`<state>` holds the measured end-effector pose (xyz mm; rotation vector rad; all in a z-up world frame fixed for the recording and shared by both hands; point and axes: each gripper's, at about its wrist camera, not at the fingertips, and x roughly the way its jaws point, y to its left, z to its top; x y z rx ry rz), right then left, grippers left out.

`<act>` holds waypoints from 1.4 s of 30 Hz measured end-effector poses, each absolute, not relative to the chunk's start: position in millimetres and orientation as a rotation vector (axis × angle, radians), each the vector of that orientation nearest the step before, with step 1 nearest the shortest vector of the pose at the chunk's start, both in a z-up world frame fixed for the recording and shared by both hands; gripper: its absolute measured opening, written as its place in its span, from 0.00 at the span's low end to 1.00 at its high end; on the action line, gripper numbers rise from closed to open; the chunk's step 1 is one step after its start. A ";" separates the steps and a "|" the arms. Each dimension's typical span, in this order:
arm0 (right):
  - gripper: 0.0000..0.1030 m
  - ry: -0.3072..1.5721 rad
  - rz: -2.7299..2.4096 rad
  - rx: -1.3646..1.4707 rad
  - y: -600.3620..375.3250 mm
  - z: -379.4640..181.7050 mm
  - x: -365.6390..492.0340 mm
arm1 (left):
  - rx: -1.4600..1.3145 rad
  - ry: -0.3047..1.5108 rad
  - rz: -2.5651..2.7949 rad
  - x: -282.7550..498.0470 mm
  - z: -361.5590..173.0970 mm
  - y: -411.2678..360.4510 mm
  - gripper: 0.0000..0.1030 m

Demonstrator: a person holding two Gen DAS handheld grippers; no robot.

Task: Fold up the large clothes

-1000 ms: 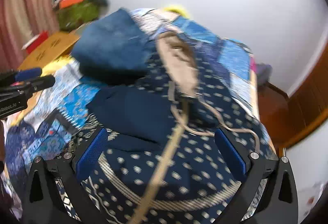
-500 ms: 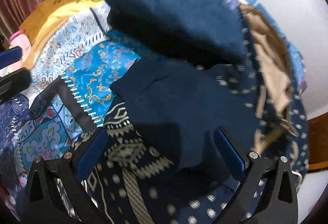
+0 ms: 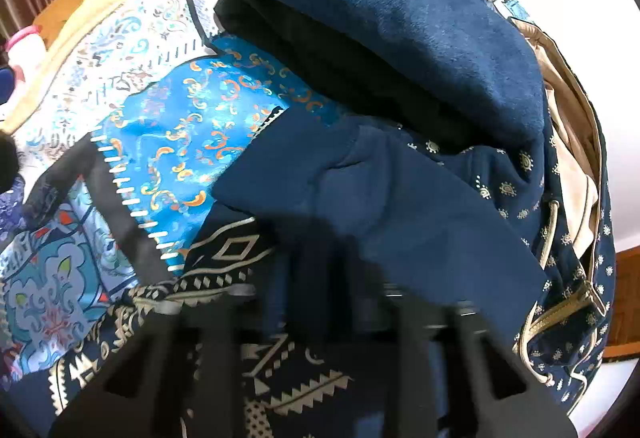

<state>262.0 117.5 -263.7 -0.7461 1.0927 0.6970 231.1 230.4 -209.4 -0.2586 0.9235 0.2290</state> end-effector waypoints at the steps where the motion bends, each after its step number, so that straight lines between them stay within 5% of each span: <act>1: 0.10 1.094 0.693 -0.722 114.8 -261.0 262.0 | -0.257 0.920 0.228 230.6 -207.8 229.1 0.57; 21: 0.09 0.883 0.441 -0.214 -72.4 -104.5 282.6 | -0.147 0.983 0.121 238.9 -209.3 170.8 0.60; 31: 0.09 0.971 0.312 -0.028 -160.5 -119.1 280.0 | -0.069 1.209 0.002 259.9 -277.2 135.3 0.60; 42: 0.09 1.099 0.153 0.035 -212.1 -165.8 279.7 | -0.113 1.187 0.117 277.6 -297.3 158.4 0.75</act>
